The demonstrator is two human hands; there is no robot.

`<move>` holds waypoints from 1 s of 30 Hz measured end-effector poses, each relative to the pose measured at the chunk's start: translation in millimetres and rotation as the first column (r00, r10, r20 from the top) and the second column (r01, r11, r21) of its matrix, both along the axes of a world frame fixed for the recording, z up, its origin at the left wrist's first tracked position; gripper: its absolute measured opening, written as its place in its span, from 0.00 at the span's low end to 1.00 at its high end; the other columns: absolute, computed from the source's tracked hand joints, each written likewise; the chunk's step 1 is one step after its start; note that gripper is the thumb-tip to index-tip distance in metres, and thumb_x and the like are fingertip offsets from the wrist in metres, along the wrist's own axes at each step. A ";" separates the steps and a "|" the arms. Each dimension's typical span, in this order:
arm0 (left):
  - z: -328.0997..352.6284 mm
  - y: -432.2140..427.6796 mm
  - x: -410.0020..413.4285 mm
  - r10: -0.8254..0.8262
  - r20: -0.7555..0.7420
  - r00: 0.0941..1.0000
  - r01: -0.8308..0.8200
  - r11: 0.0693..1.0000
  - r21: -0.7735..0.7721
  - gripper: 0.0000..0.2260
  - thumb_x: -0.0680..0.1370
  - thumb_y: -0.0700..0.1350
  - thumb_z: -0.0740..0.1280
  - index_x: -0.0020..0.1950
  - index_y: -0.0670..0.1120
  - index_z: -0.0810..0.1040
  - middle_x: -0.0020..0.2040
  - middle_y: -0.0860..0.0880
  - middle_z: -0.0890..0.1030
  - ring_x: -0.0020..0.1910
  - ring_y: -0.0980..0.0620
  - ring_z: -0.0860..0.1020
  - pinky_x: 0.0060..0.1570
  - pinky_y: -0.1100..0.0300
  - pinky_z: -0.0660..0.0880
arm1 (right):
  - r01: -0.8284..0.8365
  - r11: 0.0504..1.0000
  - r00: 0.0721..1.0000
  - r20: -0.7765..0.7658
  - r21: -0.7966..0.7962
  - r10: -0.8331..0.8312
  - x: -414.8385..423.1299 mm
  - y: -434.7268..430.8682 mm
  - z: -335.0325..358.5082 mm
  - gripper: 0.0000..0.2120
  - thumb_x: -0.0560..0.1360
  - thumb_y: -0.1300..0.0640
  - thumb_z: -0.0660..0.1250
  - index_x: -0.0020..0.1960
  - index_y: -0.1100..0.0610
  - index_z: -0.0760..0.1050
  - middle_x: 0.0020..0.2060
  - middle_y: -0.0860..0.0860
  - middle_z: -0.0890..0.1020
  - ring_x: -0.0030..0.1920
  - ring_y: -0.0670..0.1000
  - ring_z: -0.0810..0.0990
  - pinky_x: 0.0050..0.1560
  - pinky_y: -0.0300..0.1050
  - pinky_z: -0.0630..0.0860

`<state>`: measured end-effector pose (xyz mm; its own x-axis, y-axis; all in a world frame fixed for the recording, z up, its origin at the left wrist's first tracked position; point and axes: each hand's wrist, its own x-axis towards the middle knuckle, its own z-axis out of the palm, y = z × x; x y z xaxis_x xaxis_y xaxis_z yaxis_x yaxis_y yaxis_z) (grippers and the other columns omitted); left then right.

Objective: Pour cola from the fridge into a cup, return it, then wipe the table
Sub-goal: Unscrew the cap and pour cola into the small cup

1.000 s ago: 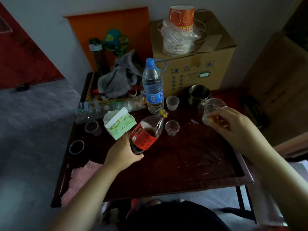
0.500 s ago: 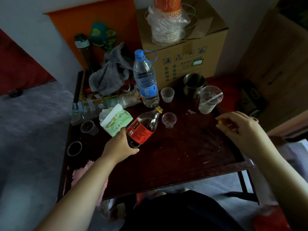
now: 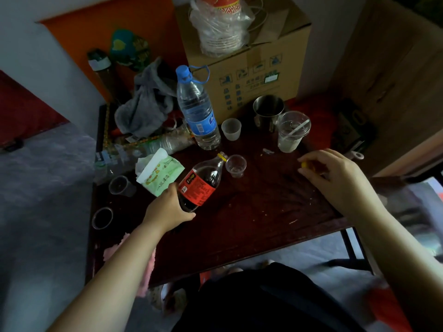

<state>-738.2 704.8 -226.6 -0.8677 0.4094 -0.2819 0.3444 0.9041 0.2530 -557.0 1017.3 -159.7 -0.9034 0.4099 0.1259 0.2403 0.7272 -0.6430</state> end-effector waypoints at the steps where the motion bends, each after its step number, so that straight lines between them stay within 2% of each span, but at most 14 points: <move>1: -0.2 0.0 -0.2 -0.002 0.006 1.000 0.002 1.000 -0.001 0.35 0.62 0.57 0.77 0.62 0.46 0.65 0.54 0.49 0.77 0.51 0.49 0.77 0.45 0.56 0.74 | 0.009 1.000 1.000 -0.002 0.000 -0.009 0.4 -0.4 -0.6 0.11 0.73 0.52 0.69 0.54 0.51 0.78 0.47 0.46 0.77 0.44 0.45 0.76 0.43 0.30 0.69; 4: 0.2 0.8 -0.9 0.000 0.022 1.000 0.000 1.000 -0.016 0.34 0.62 0.56 0.76 0.61 0.47 0.65 0.54 0.50 0.77 0.50 0.49 0.77 0.44 0.57 0.73 | 0.017 1.000 1.000 -0.002 0.010 -0.017 1.9 -1.3 -2.0 0.11 0.73 0.52 0.69 0.54 0.51 0.78 0.47 0.46 0.77 0.43 0.45 0.76 0.42 0.30 0.68; 8: 2.1 4.8 -1.2 -0.004 0.028 1.000 0.005 0.999 -0.037 0.33 0.63 0.56 0.76 0.60 0.47 0.65 0.49 0.52 0.75 0.45 0.52 0.74 0.42 0.58 0.71 | 0.020 1.000 1.000 0.000 -0.005 -0.020 4.7 -3.1 -3.7 0.11 0.73 0.52 0.69 0.54 0.51 0.78 0.47 0.45 0.77 0.44 0.46 0.77 0.43 0.34 0.70; 14: 1.8 6.4 -1.8 -0.004 0.042 0.999 0.006 0.999 -0.035 0.32 0.62 0.56 0.76 0.59 0.47 0.66 0.50 0.51 0.77 0.47 0.50 0.76 0.44 0.56 0.74 | 0.031 0.999 0.999 0.007 -0.016 -0.031 7.6 -3.5 -6.2 0.11 0.73 0.52 0.69 0.54 0.52 0.78 0.47 0.45 0.77 0.44 0.45 0.76 0.42 0.29 0.67; 21: 1.6 7.6 -2.4 -0.012 0.041 0.999 0.015 0.998 -0.068 0.32 0.61 0.56 0.76 0.58 0.46 0.67 0.50 0.50 0.78 0.46 0.49 0.77 0.42 0.56 0.74 | 0.036 0.999 0.999 0.015 -0.014 -0.036 12.9 -2.3 -7.1 0.11 0.73 0.52 0.69 0.55 0.52 0.78 0.48 0.47 0.77 0.44 0.47 0.77 0.44 0.38 0.72; 30: 2.2 8.7 -4.7 -0.031 0.043 0.999 0.035 0.995 -0.097 0.32 0.62 0.56 0.77 0.59 0.47 0.67 0.50 0.51 0.77 0.43 0.52 0.74 0.41 0.58 0.72 | 0.053 0.998 0.998 0.032 -0.018 -0.053 16.1 -1.3 -9.9 0.11 0.73 0.51 0.69 0.55 0.51 0.78 0.47 0.45 0.77 0.44 0.46 0.76 0.40 0.30 0.67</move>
